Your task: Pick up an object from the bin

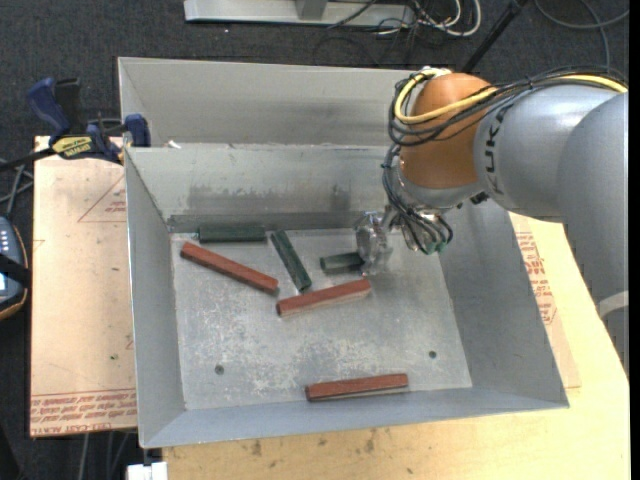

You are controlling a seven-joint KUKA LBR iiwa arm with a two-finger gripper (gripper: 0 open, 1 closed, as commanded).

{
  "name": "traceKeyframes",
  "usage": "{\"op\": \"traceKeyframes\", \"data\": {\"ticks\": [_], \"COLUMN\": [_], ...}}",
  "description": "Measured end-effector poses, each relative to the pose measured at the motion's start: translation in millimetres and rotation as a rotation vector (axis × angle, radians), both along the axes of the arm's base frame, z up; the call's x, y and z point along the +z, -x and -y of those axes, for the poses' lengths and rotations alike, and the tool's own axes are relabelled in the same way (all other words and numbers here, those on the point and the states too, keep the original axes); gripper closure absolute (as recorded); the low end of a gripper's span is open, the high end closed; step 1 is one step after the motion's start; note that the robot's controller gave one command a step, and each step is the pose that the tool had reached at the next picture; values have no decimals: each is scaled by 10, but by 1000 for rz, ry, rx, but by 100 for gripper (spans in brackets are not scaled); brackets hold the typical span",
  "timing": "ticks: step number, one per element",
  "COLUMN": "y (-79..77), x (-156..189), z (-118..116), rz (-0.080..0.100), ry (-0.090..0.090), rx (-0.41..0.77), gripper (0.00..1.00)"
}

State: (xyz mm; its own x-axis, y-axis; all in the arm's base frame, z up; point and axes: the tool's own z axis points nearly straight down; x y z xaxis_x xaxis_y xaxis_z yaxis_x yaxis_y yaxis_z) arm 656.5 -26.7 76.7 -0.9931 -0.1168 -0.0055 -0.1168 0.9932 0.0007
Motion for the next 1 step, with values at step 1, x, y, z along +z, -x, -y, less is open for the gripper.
{"op": "traceKeyframes", "data": {"ticks": [1], "y": [138], "x": [138], "z": [71], "rz": [3], "ry": [1], "rx": [4], "gripper": [100]}}
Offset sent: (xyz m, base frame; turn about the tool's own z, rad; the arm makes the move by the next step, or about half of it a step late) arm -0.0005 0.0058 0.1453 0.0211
